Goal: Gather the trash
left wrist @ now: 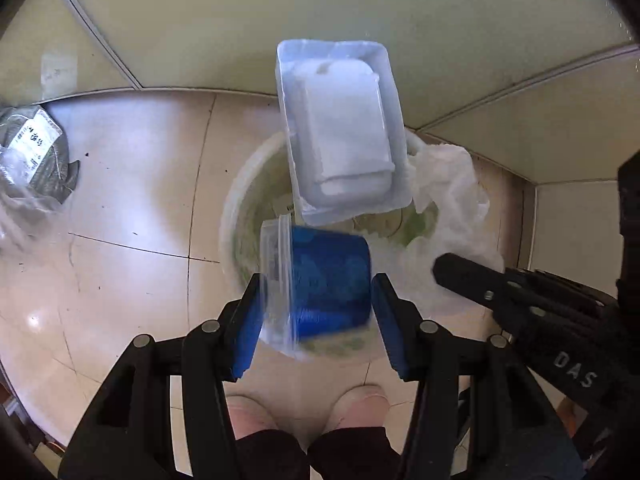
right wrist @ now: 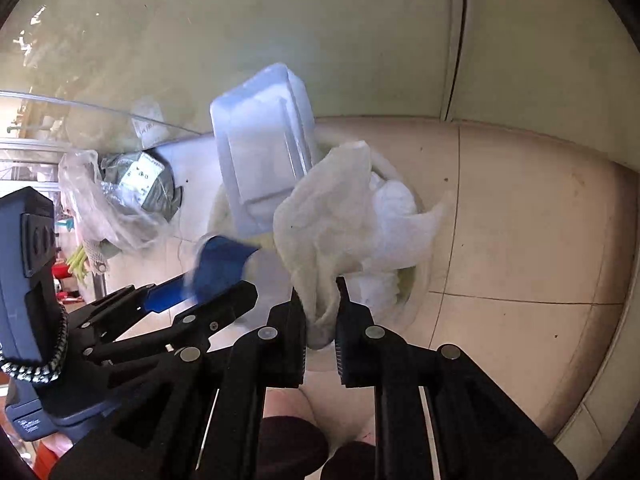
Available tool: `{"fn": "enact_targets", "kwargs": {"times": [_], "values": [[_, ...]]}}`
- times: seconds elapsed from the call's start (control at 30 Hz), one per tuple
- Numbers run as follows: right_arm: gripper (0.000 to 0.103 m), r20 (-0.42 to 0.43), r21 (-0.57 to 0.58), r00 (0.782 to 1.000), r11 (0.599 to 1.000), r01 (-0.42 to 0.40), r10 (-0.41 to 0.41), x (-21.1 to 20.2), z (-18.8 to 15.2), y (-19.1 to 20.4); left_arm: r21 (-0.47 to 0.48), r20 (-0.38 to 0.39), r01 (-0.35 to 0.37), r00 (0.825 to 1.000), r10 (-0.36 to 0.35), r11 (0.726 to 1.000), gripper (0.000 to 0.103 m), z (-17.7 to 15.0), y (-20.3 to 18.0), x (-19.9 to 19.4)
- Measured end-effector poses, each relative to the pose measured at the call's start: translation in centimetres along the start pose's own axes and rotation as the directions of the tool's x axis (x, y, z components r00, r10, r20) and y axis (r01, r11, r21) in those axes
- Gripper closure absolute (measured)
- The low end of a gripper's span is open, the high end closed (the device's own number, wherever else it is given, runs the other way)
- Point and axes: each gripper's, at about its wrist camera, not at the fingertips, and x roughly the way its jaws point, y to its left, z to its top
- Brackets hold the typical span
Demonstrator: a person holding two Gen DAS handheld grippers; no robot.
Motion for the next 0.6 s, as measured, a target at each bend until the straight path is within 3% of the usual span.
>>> {"fn": "enact_targets", "kwargs": {"times": [0.13, 0.23, 0.3, 0.47, 0.6], "values": [[0.088, -0.041, -0.006, 0.999, 1.000, 0.001, -0.002, 0.7, -0.1, -0.5, 0.003, -0.013, -0.003, 1.000, 0.003, 1.000, 0.051, 0.0, -0.1, -0.4], [0.075, -0.042, 0.004, 0.999, 1.000, 0.001, 0.000, 0.2, -0.4, -0.6, -0.004, -0.002, -0.009, 1.000, 0.009, 1.000, 0.051, 0.1, 0.0, -1.1], [0.062, -0.020, 0.001, 1.000, 1.000, -0.008, 0.008, -1.0, -0.5, -0.4, -0.008, 0.012, -0.017, 1.000, 0.017, 1.000, 0.051, 0.1, 0.0, -2.3], [0.060, 0.023, -0.028, 1.000, 1.000, 0.007, -0.006, -5.0, -0.7, 0.9, -0.005, 0.048, -0.045, 0.998, 0.045, 0.999, 0.051, -0.1, 0.0, -6.5], [0.060, 0.043, -0.031, 0.998, 0.998, 0.046, -0.045, -10.6, -1.4, 2.9, 0.009, 0.082, -0.079, 0.994, 0.078, 0.997, 0.051, -0.8, -1.2, -12.5]]}}
